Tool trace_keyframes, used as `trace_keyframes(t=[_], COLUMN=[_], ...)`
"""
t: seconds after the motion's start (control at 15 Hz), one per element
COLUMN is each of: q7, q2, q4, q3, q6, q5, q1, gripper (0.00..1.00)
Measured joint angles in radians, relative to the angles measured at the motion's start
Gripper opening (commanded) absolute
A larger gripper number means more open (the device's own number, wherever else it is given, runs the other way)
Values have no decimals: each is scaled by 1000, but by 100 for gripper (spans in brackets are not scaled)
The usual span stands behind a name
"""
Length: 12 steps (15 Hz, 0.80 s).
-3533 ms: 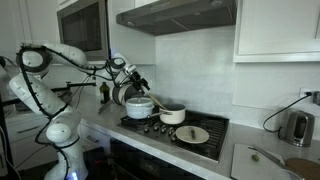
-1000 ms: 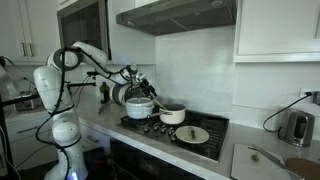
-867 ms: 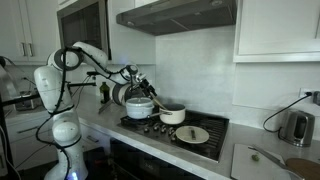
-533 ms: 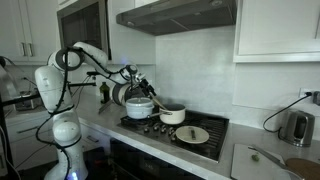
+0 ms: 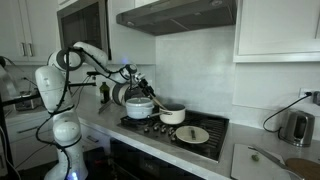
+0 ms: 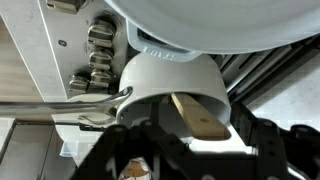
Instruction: Use the wooden spatula to stir the contents of the pot
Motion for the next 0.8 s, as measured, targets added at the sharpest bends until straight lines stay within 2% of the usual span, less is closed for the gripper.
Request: trace_keyframes(t=[0.2,0.33,0.4,0.47,0.53,0.6,0.8], q7=[0,0,0,0,0,0,0], q2=[2,4,4,5,5,5,5], q4=[7,10,11,11,12,13,16], q3=[0,0,0,-1,-1,-2,-7], q6=[-23,-32,-35,-37,-41,-45,-54], q5=[0,0,0,0,0,0,2], q1=[5,6,6,6,6,6,6], gripper=[47,37,21,12,11,5,7])
